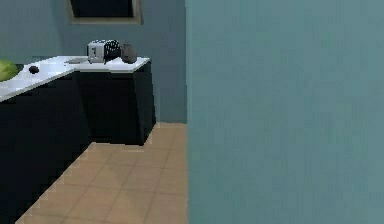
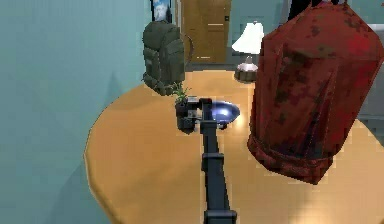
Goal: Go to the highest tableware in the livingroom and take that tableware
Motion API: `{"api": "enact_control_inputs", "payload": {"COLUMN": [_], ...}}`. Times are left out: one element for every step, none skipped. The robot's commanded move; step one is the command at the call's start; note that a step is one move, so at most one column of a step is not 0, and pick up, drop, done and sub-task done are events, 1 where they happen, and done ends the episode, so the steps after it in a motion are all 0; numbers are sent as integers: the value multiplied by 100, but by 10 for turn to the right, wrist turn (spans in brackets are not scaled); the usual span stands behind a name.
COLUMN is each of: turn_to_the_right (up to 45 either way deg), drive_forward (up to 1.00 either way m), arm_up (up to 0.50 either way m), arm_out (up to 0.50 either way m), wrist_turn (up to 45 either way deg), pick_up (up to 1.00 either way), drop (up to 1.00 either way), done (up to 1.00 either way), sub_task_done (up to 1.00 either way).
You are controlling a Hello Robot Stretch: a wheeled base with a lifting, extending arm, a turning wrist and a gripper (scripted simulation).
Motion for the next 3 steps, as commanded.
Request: {"api": "enact_control_inputs", "payload": {"turn_to_the_right": [0, 0, 0], "drive_forward": [0, 0, 0], "arm_up": [0, 10, 0], "arm_out": [0, 0, 0], "wrist_turn": [0, 0, 0], "pick_up": [100, 0, 0], "drop": [0, 0, 0], "done": [0, 0, 100], "sub_task_done": [0, 0, 0]}}
